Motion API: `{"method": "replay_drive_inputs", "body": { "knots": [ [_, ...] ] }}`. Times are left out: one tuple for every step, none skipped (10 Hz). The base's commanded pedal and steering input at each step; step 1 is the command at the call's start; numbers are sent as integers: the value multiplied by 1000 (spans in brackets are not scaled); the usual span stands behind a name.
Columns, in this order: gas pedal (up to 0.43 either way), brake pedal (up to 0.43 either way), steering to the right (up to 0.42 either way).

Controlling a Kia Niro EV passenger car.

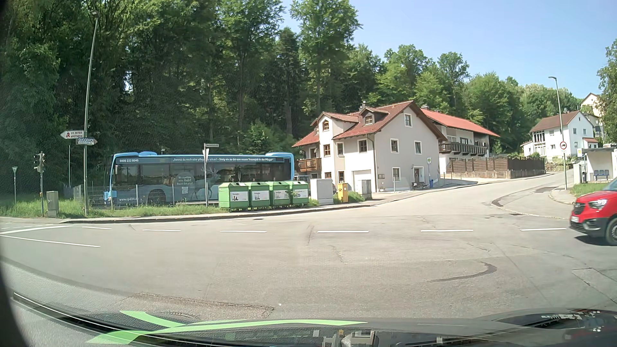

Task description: Follow the waypoints while adhering to traffic rules and regulations

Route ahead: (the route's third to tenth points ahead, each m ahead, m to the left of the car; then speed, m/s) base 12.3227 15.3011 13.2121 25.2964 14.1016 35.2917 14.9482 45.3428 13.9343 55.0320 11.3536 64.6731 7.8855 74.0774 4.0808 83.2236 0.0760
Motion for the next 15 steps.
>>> {"method": "replay_drive_inputs", "body": {
  "knots": [
    [0, 195, -166],
    [0, 195, -166],
    [0, 195, -166],
    [0, 189, -167],
    [0, 195, -168],
    [0, 189, -170],
    [0, 189, -170],
    [0, 177, -171],
    [0, 177, -171],
    [0, 177, -171],
    [0, 177, -171],
    [0, 165, -174],
    [0, 122, -179],
    [0, 73, -183],
    [0, 61, -184]
  ]
}}
